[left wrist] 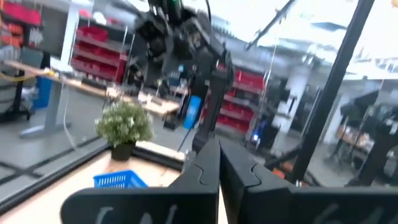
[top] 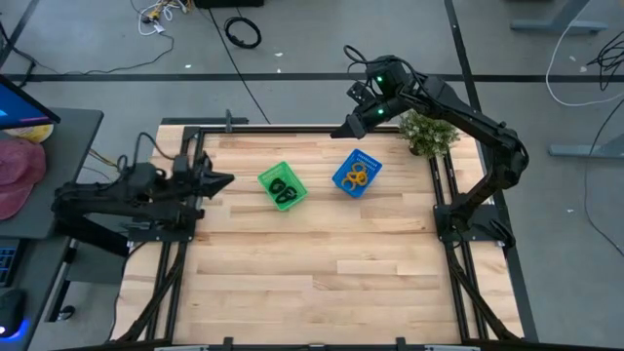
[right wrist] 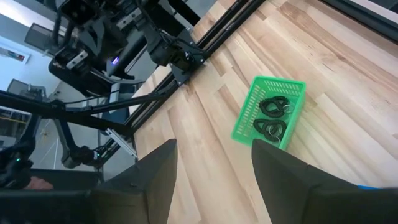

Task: Sort spring keychains
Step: Return to Home Position

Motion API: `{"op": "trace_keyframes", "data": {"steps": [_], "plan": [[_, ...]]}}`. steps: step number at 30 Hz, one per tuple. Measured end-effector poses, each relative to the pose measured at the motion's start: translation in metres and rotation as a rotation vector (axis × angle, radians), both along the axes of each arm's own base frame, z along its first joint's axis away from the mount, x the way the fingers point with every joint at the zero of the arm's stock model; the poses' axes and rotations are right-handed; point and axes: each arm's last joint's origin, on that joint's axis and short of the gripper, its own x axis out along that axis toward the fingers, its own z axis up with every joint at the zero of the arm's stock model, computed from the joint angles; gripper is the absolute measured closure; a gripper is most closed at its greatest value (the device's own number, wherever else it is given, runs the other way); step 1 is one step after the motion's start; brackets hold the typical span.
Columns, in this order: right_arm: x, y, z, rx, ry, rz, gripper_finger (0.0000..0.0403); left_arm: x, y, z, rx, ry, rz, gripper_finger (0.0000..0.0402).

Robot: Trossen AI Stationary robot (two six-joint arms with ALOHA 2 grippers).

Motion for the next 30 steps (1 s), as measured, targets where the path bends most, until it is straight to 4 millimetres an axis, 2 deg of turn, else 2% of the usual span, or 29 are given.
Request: {"op": "trace_keyframes", "data": {"steps": [5, 12, 21, 25, 30], "plan": [[0.000, 0.000, 0.000, -0.001, 0.000, 0.001, 0.0195, -0.019, 0.001, -0.020, -0.007, -0.099, 0.002, 0.0401], [0.000, 0.000, 0.000, 0.015, 0.003, -0.010, 0.0195, -0.028, 0.001, -0.050, -0.003, -0.149, 0.004, 0.0401], [0.000, 0.000, 0.000, 0.013, 0.002, -0.012, 0.0195, -0.018, 0.001, -0.090, -0.007, -0.230, 0.000, 0.0401], [0.000, 0.000, 0.000, 0.011, -0.001, -0.013, 0.0195, -0.016, 0.001, -0.094, 0.006, -0.197, 0.007, 0.0401], [0.001, -0.001, 0.002, 0.001, -0.017, -0.013, 0.0195, -0.012, 0.001, -0.105, 0.036, -0.067, 0.018, 0.0400]]}}
